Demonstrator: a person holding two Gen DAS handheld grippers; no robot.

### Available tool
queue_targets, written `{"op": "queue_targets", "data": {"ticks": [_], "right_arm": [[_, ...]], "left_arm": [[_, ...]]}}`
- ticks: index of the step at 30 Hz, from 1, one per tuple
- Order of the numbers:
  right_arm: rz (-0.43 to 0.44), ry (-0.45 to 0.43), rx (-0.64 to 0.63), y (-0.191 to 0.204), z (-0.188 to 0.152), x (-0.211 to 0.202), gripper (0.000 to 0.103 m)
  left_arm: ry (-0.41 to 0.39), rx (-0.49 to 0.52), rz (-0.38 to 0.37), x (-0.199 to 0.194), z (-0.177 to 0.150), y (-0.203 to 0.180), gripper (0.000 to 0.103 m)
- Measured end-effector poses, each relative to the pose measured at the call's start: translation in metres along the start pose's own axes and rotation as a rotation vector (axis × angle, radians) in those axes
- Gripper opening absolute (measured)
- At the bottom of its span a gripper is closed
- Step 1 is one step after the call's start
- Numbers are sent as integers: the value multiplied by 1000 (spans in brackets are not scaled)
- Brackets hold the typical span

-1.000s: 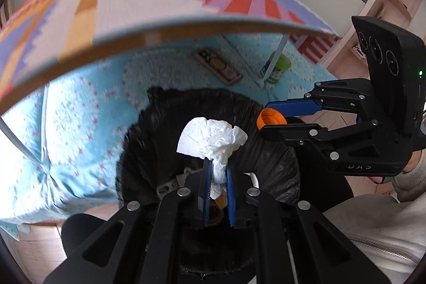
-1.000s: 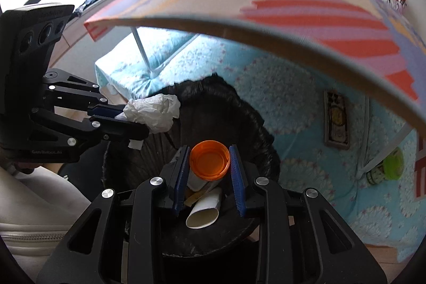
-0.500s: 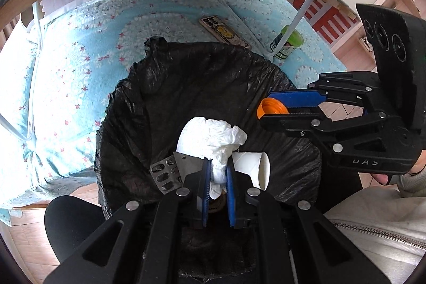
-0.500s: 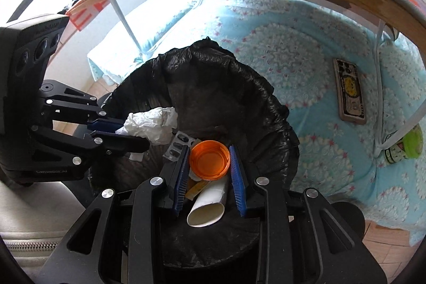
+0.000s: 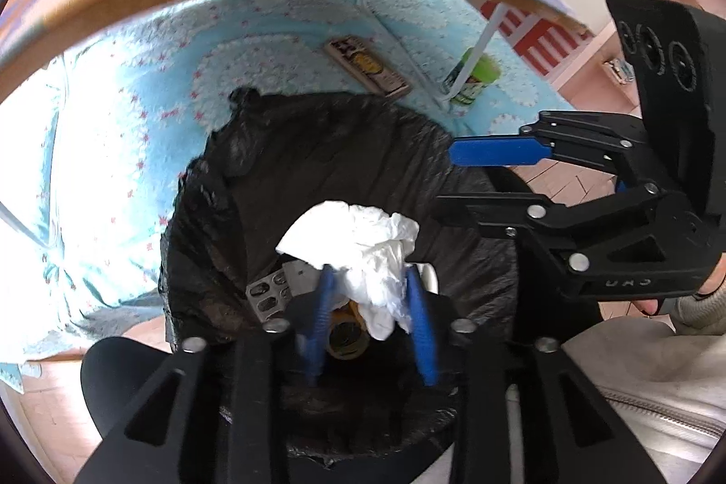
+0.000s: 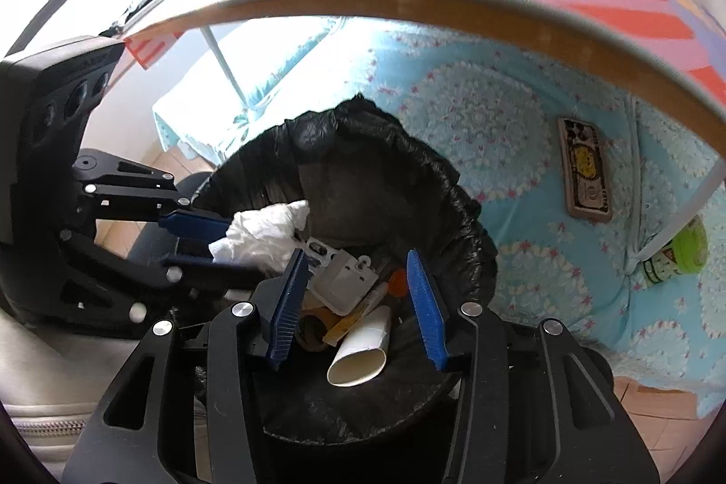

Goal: Collect trash

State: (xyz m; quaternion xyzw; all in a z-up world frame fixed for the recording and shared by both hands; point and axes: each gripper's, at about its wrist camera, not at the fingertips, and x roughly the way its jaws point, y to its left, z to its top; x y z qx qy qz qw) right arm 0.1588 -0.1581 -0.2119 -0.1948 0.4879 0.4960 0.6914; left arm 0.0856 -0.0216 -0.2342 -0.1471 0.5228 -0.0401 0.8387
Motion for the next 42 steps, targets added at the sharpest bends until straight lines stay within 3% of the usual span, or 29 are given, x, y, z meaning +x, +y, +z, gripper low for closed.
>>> {"op": "queue_targets", "data": {"ticks": [2, 13, 19, 23, 27, 29, 34, 42], "right_arm": [[0, -7, 1, 1, 1, -6, 45], [-31, -52, -7, 9, 9, -51, 46], [-30, -64, -43, 20, 13, -78, 52], [5, -43, -58, 28, 15, -89, 60], [15, -15, -63, 34, 14, -95, 61], [24, -10, -71, 37, 13, -97, 63], [30, 5, -95, 44, 12, -103, 70], [34, 12, -122, 52, 10, -112, 71]], "left_arm": [[-22, 11, 6, -7, 0, -4, 46], [-92, 42, 32, -47, 5, -14, 46], [-132, 58, 27, -76, 5, -21, 46], [-154, 44, 15, -96, 3, -23, 64], [-167, 47, 34, -113, 0, -27, 70], [-177, 45, 35, -121, -2, -28, 79], [-181, 51, 20, -130, -5, -32, 81], [-219, 31, 18, -139, -8, -34, 81]]}}
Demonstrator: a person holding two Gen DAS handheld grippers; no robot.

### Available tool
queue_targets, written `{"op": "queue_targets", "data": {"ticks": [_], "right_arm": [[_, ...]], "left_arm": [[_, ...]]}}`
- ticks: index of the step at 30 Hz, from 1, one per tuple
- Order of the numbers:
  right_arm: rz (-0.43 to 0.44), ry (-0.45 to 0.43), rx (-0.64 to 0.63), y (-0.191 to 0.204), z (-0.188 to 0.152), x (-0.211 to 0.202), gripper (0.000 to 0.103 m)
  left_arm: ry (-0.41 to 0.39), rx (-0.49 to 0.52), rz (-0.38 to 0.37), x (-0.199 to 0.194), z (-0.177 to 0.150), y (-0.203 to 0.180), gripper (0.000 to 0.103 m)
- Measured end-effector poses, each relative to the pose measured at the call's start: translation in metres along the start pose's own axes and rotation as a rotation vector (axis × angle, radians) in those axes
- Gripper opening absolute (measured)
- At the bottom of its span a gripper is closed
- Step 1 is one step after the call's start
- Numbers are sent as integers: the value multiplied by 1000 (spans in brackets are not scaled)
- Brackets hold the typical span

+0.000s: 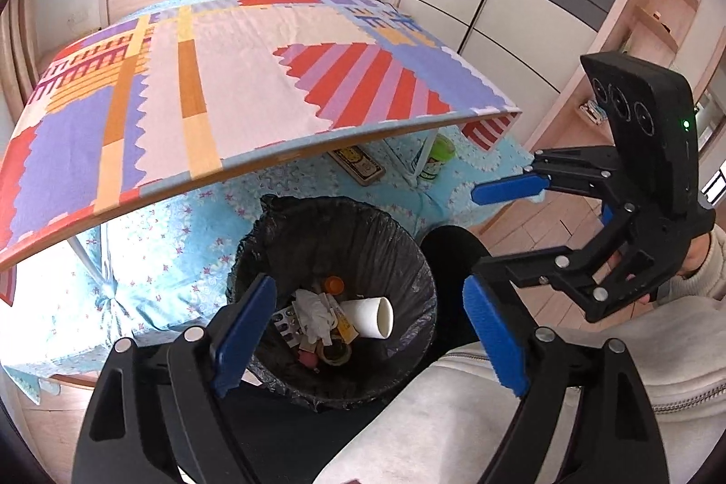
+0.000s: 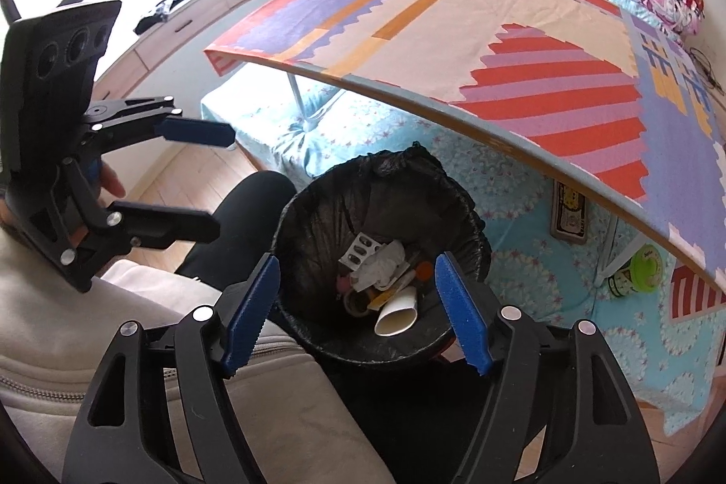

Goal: Collect trash

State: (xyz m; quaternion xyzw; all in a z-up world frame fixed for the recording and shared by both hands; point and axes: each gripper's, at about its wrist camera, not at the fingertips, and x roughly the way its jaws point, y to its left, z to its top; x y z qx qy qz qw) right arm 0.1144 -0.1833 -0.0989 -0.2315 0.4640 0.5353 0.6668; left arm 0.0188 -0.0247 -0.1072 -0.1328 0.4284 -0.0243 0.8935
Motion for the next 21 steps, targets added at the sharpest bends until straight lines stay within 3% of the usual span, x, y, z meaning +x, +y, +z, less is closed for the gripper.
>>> {"op": "queue_targets", "data": {"ticks": [21], "right_arm": [[-8, -4, -30, 10, 2, -6, 71]], "left_arm": [[-26, -1, -4, -10, 3, -1, 81]]}}
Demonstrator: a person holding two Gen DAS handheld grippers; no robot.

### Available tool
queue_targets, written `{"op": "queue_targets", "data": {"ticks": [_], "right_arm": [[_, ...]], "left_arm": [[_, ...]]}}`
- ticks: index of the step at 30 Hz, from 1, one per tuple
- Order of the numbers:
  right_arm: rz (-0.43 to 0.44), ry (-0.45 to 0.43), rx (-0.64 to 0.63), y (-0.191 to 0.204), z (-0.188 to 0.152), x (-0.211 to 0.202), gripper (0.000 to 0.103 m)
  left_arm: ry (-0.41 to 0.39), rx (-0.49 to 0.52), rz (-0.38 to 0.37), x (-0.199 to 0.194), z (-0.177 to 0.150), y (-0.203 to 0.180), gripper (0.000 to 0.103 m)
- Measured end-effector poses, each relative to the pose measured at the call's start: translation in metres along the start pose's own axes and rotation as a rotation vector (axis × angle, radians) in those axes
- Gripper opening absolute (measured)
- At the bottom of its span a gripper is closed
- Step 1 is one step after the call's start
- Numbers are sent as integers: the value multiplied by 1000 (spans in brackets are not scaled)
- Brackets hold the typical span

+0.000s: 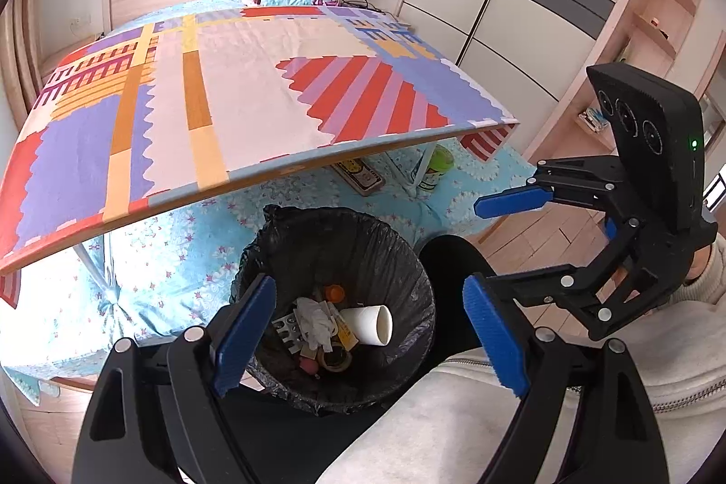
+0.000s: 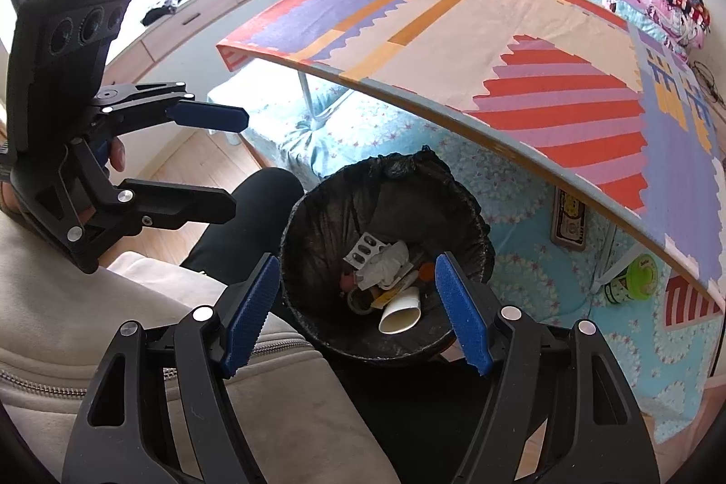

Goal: Collect trash

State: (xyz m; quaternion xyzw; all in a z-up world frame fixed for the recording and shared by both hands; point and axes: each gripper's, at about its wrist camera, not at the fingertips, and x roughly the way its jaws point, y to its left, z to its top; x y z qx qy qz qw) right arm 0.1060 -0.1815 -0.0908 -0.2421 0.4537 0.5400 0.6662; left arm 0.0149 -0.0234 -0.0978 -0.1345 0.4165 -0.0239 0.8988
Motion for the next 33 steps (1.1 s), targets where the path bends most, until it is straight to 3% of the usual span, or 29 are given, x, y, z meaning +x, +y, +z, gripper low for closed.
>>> {"op": "queue_targets", "data": {"ticks": [33], "right_arm": [[5, -23, -20, 7, 2, -6, 71]], "left_arm": [[-8, 9, 0, 2, 0, -1, 81]]}}
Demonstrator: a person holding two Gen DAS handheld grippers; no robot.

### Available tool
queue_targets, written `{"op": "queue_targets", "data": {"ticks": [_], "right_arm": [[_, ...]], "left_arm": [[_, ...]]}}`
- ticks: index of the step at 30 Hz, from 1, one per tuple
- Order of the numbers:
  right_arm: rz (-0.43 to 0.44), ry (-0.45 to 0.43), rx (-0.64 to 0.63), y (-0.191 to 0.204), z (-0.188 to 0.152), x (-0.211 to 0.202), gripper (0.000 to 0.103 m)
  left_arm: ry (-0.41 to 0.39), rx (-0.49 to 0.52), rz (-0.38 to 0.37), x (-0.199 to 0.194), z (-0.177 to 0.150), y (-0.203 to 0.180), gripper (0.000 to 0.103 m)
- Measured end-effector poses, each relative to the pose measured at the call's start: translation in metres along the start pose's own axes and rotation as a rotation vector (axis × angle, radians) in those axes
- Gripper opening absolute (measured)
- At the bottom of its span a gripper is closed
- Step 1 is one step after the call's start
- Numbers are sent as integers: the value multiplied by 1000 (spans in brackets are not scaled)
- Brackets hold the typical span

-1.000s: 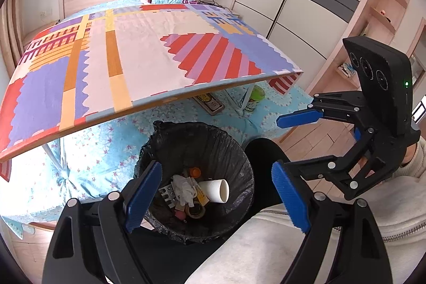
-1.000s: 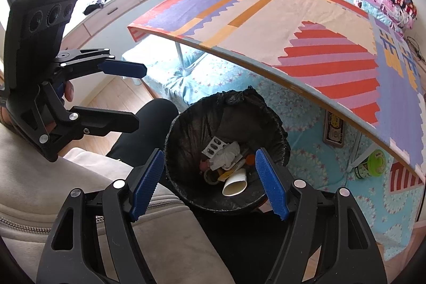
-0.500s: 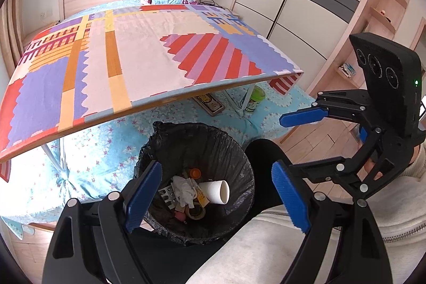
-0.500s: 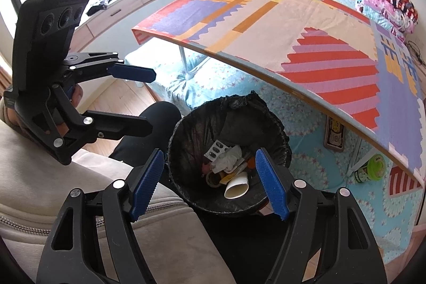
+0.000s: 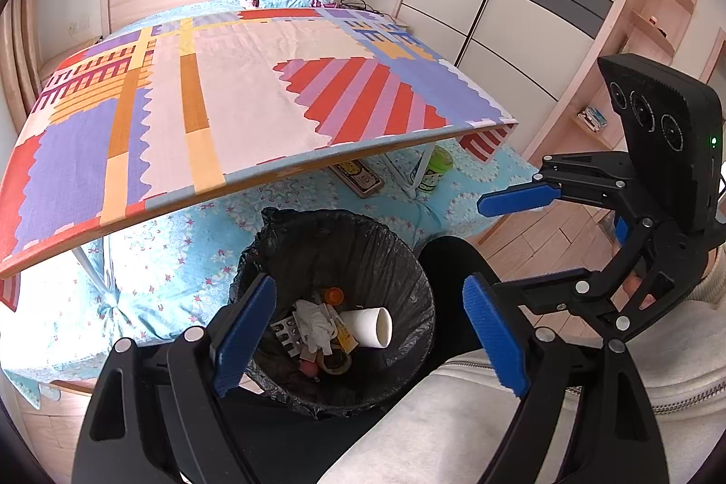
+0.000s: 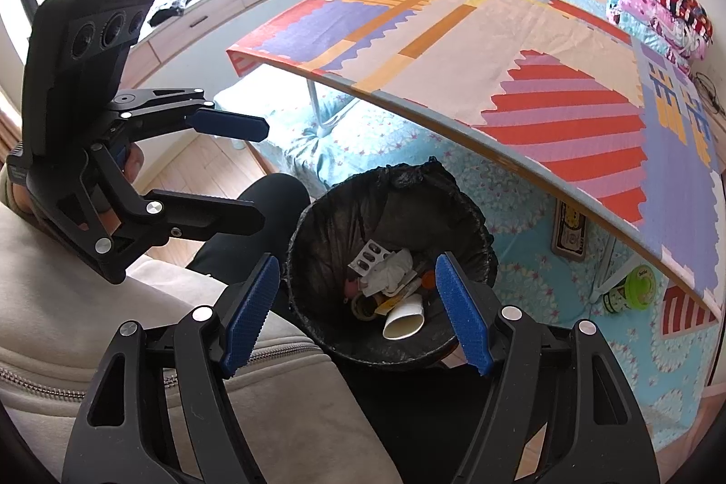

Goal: Collect trash

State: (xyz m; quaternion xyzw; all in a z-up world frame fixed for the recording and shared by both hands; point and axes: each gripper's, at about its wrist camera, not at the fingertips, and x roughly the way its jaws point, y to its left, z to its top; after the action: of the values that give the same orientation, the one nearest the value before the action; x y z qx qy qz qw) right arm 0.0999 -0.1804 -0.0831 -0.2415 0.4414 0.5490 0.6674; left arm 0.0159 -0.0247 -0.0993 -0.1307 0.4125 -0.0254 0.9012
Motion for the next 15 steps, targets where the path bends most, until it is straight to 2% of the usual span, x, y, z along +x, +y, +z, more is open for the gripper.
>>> {"op": "queue_targets", "data": {"ticks": [15], "right_arm": [[1, 0, -2, 0, 1, -1, 71]], "left_arm": [[1, 0, -3, 2, 0, -1, 81]]}}
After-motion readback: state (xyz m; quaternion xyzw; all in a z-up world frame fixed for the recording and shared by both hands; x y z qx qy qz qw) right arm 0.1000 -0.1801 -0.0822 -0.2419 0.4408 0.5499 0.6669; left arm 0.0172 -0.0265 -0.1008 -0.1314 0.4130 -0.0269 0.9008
